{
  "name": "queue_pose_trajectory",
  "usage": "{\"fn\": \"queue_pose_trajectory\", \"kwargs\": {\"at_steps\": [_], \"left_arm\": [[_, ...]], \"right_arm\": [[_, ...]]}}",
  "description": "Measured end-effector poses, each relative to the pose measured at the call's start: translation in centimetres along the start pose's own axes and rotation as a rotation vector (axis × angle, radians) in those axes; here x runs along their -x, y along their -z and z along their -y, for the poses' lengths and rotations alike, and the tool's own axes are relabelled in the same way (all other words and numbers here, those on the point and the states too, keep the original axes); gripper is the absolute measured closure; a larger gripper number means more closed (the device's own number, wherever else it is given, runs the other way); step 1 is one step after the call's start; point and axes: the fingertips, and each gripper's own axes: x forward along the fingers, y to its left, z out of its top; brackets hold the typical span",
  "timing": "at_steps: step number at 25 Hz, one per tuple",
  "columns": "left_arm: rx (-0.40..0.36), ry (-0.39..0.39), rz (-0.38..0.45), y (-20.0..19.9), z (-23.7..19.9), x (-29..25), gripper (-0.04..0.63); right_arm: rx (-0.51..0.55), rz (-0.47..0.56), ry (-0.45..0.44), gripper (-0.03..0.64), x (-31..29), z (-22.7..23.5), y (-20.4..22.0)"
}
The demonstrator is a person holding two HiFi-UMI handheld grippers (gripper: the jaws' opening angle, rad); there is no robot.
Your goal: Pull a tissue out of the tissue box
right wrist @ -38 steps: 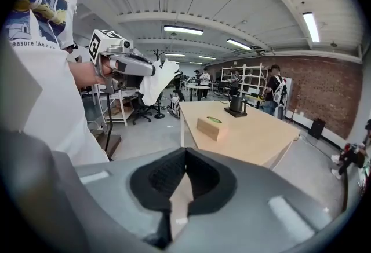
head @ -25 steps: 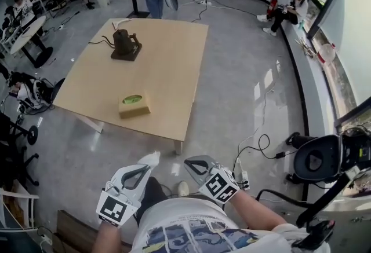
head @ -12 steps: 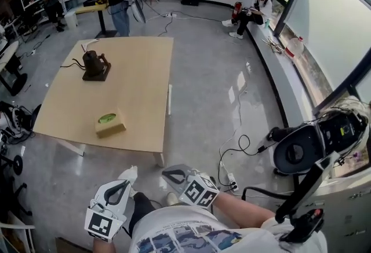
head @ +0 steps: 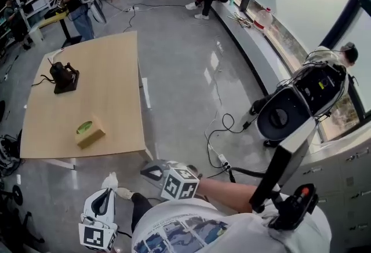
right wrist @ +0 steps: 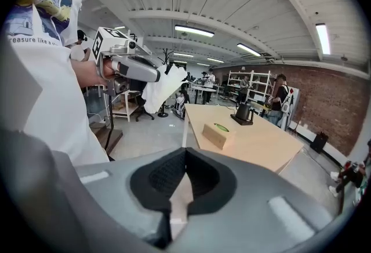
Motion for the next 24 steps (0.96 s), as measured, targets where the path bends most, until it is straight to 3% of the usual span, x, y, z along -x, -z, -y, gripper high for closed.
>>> {"fn": "queue_pose_trajectory", "kwargs": {"at_steps": [8,24], "left_arm": [[0.006,0.016,-0.011,0.9,-1.1,-0.9,0.588],[0.009,0.128,-0.035,1.4,-4.1,-4.5,0.587]], "right_arm": [[0.0,-0.007,0.002,0.617,-1.4,0.7,0.3],[-0.071,-0.054,0.068,0.617,-2.9,4.1,1.4]]}}
